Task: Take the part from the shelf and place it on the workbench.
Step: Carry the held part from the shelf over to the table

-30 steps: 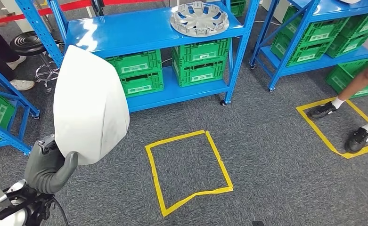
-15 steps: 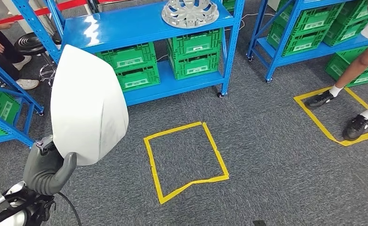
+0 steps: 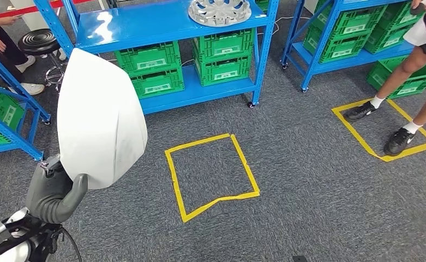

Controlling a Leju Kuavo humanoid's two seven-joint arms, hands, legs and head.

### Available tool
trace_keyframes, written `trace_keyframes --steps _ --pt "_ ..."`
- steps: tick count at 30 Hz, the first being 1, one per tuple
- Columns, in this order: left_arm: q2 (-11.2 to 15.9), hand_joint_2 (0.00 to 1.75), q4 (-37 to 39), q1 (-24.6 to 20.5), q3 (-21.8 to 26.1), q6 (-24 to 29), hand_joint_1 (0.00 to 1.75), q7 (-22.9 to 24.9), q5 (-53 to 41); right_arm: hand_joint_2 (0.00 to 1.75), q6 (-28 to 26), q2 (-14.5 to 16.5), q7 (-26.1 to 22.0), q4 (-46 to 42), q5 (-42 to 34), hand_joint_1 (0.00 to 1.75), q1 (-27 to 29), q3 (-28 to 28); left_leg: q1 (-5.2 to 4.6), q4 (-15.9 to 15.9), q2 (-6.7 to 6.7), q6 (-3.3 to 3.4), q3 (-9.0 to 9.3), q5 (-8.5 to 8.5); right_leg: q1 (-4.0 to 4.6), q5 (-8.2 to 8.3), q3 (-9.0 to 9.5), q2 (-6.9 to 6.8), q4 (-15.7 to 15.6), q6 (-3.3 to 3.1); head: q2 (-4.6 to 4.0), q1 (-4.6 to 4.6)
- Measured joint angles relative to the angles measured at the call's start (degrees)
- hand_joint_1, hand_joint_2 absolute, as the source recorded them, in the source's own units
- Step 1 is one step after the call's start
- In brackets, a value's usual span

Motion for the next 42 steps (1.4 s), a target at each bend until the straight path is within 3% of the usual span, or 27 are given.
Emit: trace_keyframes --steps 1,3,5,7,8,11,12,13,14,16,18,19,20,22,23,26,27,28,30,31,32,34,35,36,38,40,42 --pt "0.0 1.75 0.0 0.1 0.0 0.0 1.75 -0.1 0.0 0.00 0.0 0.1 0.0 0.0 0.0 0.00 -0.1 0.0 0.25 0.8 -0.02 -0.43 -1.24 0.34 -0.37 0.47 2.66 0.03 -3.3 0.52 0.00 0.09" --pt "0.1 1.75 -0.1 0.1 0.1 0.0 1.75 -0.2 0.0 0.00 -0.1 0.1 0.0 0.0 -0.1 0.00 -0.3 0.0 0.38 2.5 -0.06 -1.33 -3.12 0.96 -0.59 -0.83 7.03 0.20 -9.9 0.33 0.00 0.24" --pt "0.2 1.75 -0.1 0.0 0.1 -0.1 1.75 -0.3 0.0 0.00 -0.1 0.1 0.1 0.0 -0.2 0.00 -0.4 0.0 0.36 2.8 -0.08 -2.13 -3.67 1.85 -0.24 -1.92 7.66 0.27 -11.9 -1.05 0.00 0.31" --pt "0.4 1.75 0.1 -0.1 0.2 -0.2 1.75 -0.3 0.1 0.00 -0.1 0.2 0.1 0.0 -0.3 0.00 -0.4 0.0 0.57 2.8 -0.12 -2.83 -3.93 1.98 -0.22 -0.91 6.61 0.03 -11.6 -2.25 0.00 0.30" --pt "0.5 1.75 0.2 -0.1 0.2 -0.2 1.75 -0.2 0.1 0.00 -0.1 0.2 0.1 0.0 -0.4 0.00 -0.4 0.0 0.66 3.6 -0.17 -3.09 -4.26 0.42 -0.22 -0.21 5.96 -0.07 -11.7 -2.78 0.00 0.31" --pt "0.9 1.75 0.5 -0.5 0.2 -0.2 1.75 -0.1 0.4 0.00 -0.1 0.1 0.1 0.0 -0.5 0.00 -0.5 0.0 0.69 12.0 -0.39 -3.44 -5.81 -8.45 0.02 2.12 3.47 -0.22 -11.7 -3.65 0.00 0.29" --pt "1.0 1.75 0.6 -0.6 0.2 -0.2 1.75 -0.1 0.5 0.00 -0.1 0.1 0.1 0.0 -0.6 0.00 -0.5 0.0 0.67 15.2 -0.44 -3.38 -5.96 -9.97 0.21 2.93 2.50 -0.23 -11.6 -3.75 0.00 0.27" --pt "1.1 1.75 0.8 -0.6 0.2 -0.2 1.75 -0.1 0.6 0.00 -0.1 0.1 0.1 0.0 -0.7 0.00 -0.5 0.0 0.61 17.4 -0.47 -3.20 -5.59 -10.14 0.40 3.74 1.53 -0.24 -11.6 -3.80 0.00 0.29" --pt "1.1 1.75 0.9 -0.7 0.1 -0.2 1.75 -0.1 0.7 0.00 -0.1 0.2 0.1 0.0 -0.8 0.00 -0.5 0.0 0.48 17.9 -0.50 -2.87 -4.41 -9.07 0.61 4.55 0.48 -0.25 -11.6 -3.82 0.00 0.28" --pt "1.1 1.75 1.1 -1.1 0.1 -0.2 1.75 0.0 0.8 0.00 -0.1 0.3 0.1 0.0 -1.0 0.00 -0.5 0.0 -0.11 13.1 -0.63 -1.60 0.66 -6.69 0.90 6.07 -1.24 -0.25 -11.6 -3.80 0.00 0.29" --pt "1.1 1.75 1.1 -1.9 0.0 -0.3 1.75 0.2 0.8 0.00 -0.1 0.6 0.1 0.0 -1.2 0.00 -0.6 -0.1 -0.86 4.4 -0.70 -0.34 7.13 -7.57 1.08 7.45 -2.19 -0.25 -11.7 -3.49 0.00 0.31" --pt "1.1 1.75 1.1 -2.3 0.0 -0.3 1.75 0.4 0.9 0.00 -0.1 0.7 0.1 0.0 -1.2 0.00 -0.6 -0.1 -1.18 1.4 -0.73 0.00 9.02 -8.37 0.97 8.13 -2.32 -0.27 -11.9 -3.21 0.00 0.29" --pt "1.1 1.75 1.1 -2.5 0.0 -0.3 1.75 0.5 0.9 0.00 -0.1 0.7 0.1 0.0 -1.3 0.00 -0.7 -0.2 -1.40 -0.2 -0.71 0.08 9.68 -8.68 0.88 8.84 -2.36 -0.28 -12.2 -2.83 0.00 0.19" --pt "1.0 1.75 1.2 -2.8 -0.1 -0.4 1.75 0.9 0.9 0.00 0.0 0.8 0.1 0.0 -1.4 0.00 -0.6 -0.4 -1.37 -1.1 -0.56 0.48 8.90 -7.22 0.73 9.65 -2.54 -0.17 -12.8 -2.05 0.00 -0.01" --pt "0.8 1.75 1.3 -3.0 -0.1 -0.4 1.75 1.0 1.0 0.00 0.0 0.8 0.1 0.0 -1.4 0.00 -0.5 -0.4 -1.19 -1.5 -0.43 0.82 8.30 -6.31 0.76 8.49 -2.87 -0.06 -12.2 -1.76 0.00 -0.05" --pt "0.4 1.75 1.6 -3.3 -0.2 -0.8 1.75 1.2 1.9 0.00 0.5 0.9 -0.3 0.0 -1.3 0.00 -0.5 -0.4 -0.83 -1.9 -0.30 1.47 5.57 -3.90 0.73 -0.12 -4.71 0.12 -4.4 -1.17 0.00 0.05" --pt "0.3 1.75 1.7 -3.3 -0.3 -1.1 1.75 1.2 2.3 0.00 0.8 0.8 -0.5 0.0 -1.2 0.00 -0.5 -0.4 -0.82 -1.8 -0.26 1.45 4.58 -3.12 0.71 -1.65 -5.29 0.12 -0.5 -0.97 0.00 0.06" --pt "0.2 1.75 1.9 -3.3 -0.3 -1.2 1.75 1.2 2.5 0.00 1.0 0.8 -0.8 0.0 -1.1 0.00 -0.5 -0.4 -0.80 -1.7 -0.34 1.34 3.57 -2.30 0.68 -1.36 -5.58 0.12 2.7 -0.83 0.00 0.06" --pt "0.1 1.75 2.2 -3.3 -0.3 -1.3 1.75 1.2 2.7 0.00 1.4 0.7 -1.3 0.0 -0.9 0.00 -0.4 -0.4 -0.66 -1.1 -0.73 0.83 1.36 -0.74 0.61 2.61 -4.23 0.22 5.0 -0.71 0.00 0.05" --pt "0.1 1.75 2.3 -3.3 -0.3 -1.3 1.75 1.3 2.7 0.00 1.6 0.7 -1.5 0.0 -0.9 0.00 -0.4 -0.4 -0.55 -0.6 -1.08 0.51 0.21 -0.13 0.53 4.03 -1.94 0.68 3.0 -0.74 0.00 0.06" --pt "0.1 1.75 2.3 -3.3 -0.3 -1.3 1.75 1.3 2.7 0.00 1.8 0.7 -1.6 0.0 -0.9 0.00 -0.3 -0.4 -0.53 0.0 -1.37 0.22 -0.88 0.33 0.48 3.83 1.47 1.56 -1.0 -0.82 0.00 0.06" --pt "0.1 1.75 2.4 -3.4 -0.4 -1.4 1.75 1.4 2.6 0.00 2.0 0.6 -1.9 0.0 -0.9 0.00 -0.1 -0.4 -0.64 1.4 -2.06 -0.38 -2.52 1.02 0.40 0.00 7.65 3.10 -9.7 -1.42 0.00 0.02" --pt "0.1 1.75 2.5 -3.4 -0.4 -1.4 1.75 1.5 2.5 0.00 2.1 0.6 -2.0 0.0 -0.9 0.00 -0.1 -0.4 -0.72 1.8 -2.51 -0.68 -2.99 1.41 0.47 -1.66 9.21 3.24 -12.3 -1.83 0.00 -0.01" --pt "0.1 1.75 2.6 -3.4 -0.4 -1.5 1.75 1.6 2.4 0.00 2.2 0.6 -2.1 0.0 -0.9 0.00 0.0 -0.4 -0.69 1.9 -3.01 -1.01 -3.26 1.84 0.47 -2.41 9.53 2.74 -13.3 -2.32 0.00 -0.04" --pt "0.1 1.75 2.8 -3.3 -0.5 -1.7 1.75 1.8 2.2 0.00 2.3 0.7 -2.0 0.0 -1.0 0.00 0.0 -0.4 -0.49 2.3 -3.22 -1.58 -3.82 1.63 0.40 -1.96 9.19 1.35 -13.3 -3.17 0.00 -0.09" --pt "0.1 1.75 3.2 -3.3 -0.7 -2.0 1.75 2.0 2.1 0.00 2.4 0.6 -1.7 0.0 -1.1 0.00 0.1 -0.5 -0.24 6.1 -2.13 -2.24 -5.30 -2.01 0.27 -1.25 8.61 0.01 -13.3 -3.81 0.00 -0.26" --pt "0.1 1.75 3.5 -3.4 -0.8 -2.3 1.75 2.1 2.1 0.00 2.6 0.5 -1.5 0.0 -1.2 0.00 0.2 -0.5 0.04 13.1 -1.23 -2.89 -7.36 -6.43 0.29 -0.63 7.85 -1.21 -13.3 -3.98 0.00 -0.39"
